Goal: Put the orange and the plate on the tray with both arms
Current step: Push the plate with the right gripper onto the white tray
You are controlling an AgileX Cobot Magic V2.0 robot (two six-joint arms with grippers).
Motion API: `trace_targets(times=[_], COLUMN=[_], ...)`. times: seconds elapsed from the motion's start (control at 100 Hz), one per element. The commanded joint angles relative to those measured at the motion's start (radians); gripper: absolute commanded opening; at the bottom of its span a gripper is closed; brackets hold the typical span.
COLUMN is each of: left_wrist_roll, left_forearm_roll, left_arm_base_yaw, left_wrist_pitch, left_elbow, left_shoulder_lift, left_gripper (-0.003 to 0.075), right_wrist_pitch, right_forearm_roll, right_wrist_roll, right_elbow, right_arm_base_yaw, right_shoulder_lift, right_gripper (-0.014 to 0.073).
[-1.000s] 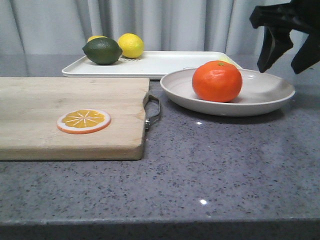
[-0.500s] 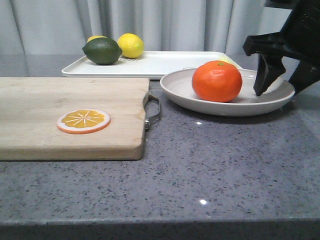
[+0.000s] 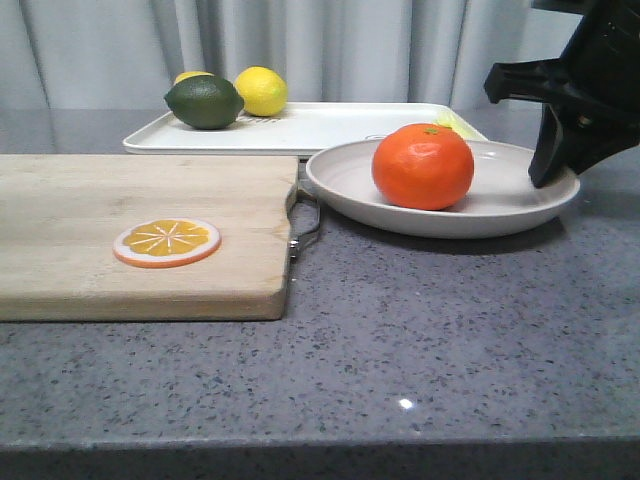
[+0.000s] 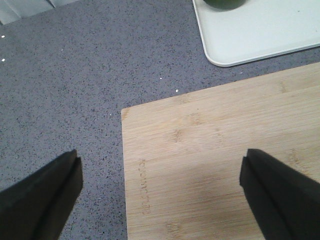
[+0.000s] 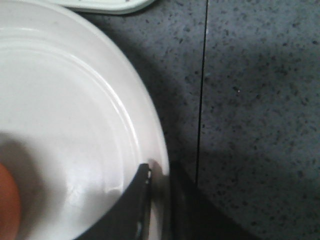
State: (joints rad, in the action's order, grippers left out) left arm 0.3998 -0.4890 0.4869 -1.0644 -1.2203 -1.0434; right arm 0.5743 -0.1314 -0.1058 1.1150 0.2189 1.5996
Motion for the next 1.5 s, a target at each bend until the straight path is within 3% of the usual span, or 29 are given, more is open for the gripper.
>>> trace_targets(times=[0.0,0.17,0.45,0.69,1.03,1.49], left_wrist_roll=[0.012,0.012,0.012,0.012,0.012,0.012], left_forearm_roll=[-0.023,-0.023,-0.023,-0.023,-0.023,-0.021], left_arm_base_yaw=[-0.004,-0.004,-0.004,-0.004,-0.004,-0.004], left_wrist_pitch=[0.046,0.044,0.04,0.027,0.018,0.004], left_elbow=[-0.025,-0.025,-0.025,-0.025,-0.025,-0.025], left_shoulder_lift=[0.008,0.008,0.008,0.008,0.008,0.008], left_gripper=[0.062,0.062,0.0619,0.062,0.062,0.0619], right_wrist_pitch=[-0.01,0.012,0.147,0.171,0.113,0.125], right_forearm_roll=[0.015,0.015,0.013,-0.027,-0.245,-0.386], right_wrist_roll=[0.01,0.009,0.0,-0.032,-0.032,-0.032], right_elbow=[0.027,0.044,0.243,0.446,0.658,0.945], right_arm_base_yaw=[0.0,0.0,0.0,0.0,-0.001,-0.062], right_shoulder_lift=[-0.038,-0.044,-0.047,-0.004,0.238,0.476], right_gripper=[0.002,-0.0097,-0.0091,-0.0091,-0.0091,-0.0091])
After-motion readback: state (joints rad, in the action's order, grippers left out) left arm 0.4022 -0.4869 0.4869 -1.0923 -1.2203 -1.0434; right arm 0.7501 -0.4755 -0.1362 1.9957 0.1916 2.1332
